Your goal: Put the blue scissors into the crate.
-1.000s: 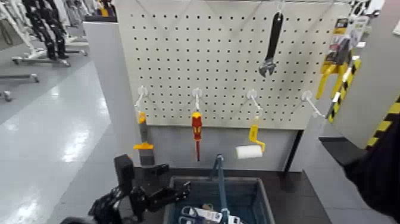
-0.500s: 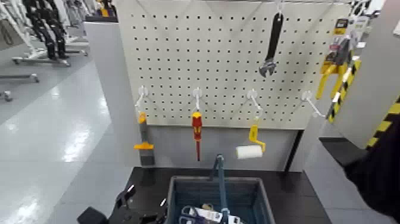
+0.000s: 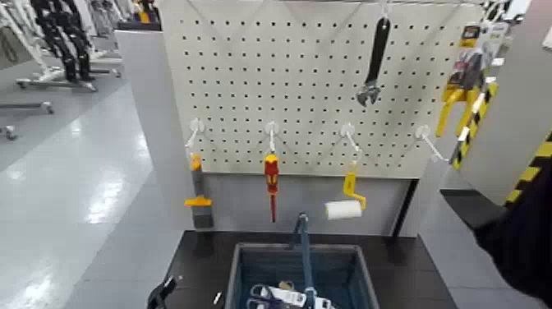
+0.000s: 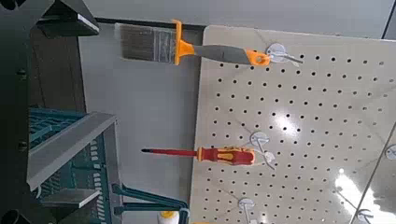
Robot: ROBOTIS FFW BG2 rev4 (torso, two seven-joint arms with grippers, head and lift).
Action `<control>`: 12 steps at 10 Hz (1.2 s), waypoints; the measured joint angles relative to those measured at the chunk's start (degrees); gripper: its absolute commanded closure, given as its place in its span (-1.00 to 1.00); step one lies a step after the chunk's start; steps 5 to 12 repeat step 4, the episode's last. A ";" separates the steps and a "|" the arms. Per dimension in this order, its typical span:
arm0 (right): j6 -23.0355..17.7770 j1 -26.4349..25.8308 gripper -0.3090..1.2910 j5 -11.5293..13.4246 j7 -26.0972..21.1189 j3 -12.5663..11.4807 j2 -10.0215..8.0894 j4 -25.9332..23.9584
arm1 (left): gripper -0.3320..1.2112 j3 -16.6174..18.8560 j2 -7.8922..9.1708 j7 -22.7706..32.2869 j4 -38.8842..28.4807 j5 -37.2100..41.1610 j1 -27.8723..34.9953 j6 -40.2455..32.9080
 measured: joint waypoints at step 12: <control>-0.25 -0.05 -0.44 0.33 -1.41 0.03 -0.06 0.00 | -0.45 0.26 -0.33 -0.08 -0.36 -0.41 0.33 1.27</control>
